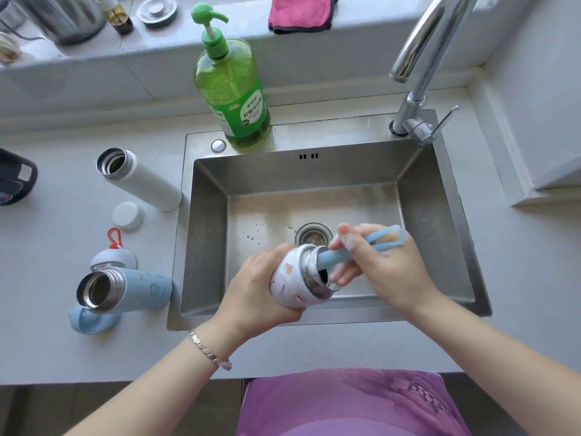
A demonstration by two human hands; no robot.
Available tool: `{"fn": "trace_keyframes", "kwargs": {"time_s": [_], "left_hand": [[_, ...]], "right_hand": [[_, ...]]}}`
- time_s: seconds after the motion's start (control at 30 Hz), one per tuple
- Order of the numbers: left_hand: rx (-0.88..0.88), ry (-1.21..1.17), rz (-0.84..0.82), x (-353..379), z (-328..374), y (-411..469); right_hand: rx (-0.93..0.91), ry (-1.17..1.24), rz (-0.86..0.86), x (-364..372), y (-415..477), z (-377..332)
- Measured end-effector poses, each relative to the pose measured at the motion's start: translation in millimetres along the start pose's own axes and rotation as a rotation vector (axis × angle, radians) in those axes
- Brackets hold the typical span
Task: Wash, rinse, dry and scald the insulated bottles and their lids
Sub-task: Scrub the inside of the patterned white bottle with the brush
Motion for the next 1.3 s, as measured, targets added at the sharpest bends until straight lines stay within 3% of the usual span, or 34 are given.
{"fn": "trace_keyframes", "kwargs": {"time_s": [0.07,0.27,0.53,0.73,0.87,1.1,1.3], "left_hand": [[-0.007,-0.002,0.049,-6,0,1],[0.036,0.087,0.040,-2,-1,7],[-0.047,-0.136,0.167,-22,2,-5],[-0.021,-0.222,0.188,-6,18,-7],[-0.016,-0.305,0.257,-13,18,-8],[0.008,-0.276,0.168,0,23,-9],[-0.057,-0.375,0.214,-6,20,-12]], "right_hand": [[-0.036,-0.053,0.056,-7,-1,4],[0.021,-0.012,-0.077,1,4,-9],[-0.061,-0.071,-0.051,-33,2,-35],[0.090,0.066,-0.106,-11,-8,-22],[0.106,0.093,-0.037,-24,-6,-36],[0.101,0.119,0.018,6,-17,-37],[0.124,0.199,0.145,-6,-18,-39]]}}
Point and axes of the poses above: each hand's wrist, its own y-axis towards the middle knuckle, its own x-axis out of the palm, z = x × y, the point moved 3 cm from there along y, towards the middle knuckle, and after that the axes turned 14 degrees about -y, right-handed, at the moved point
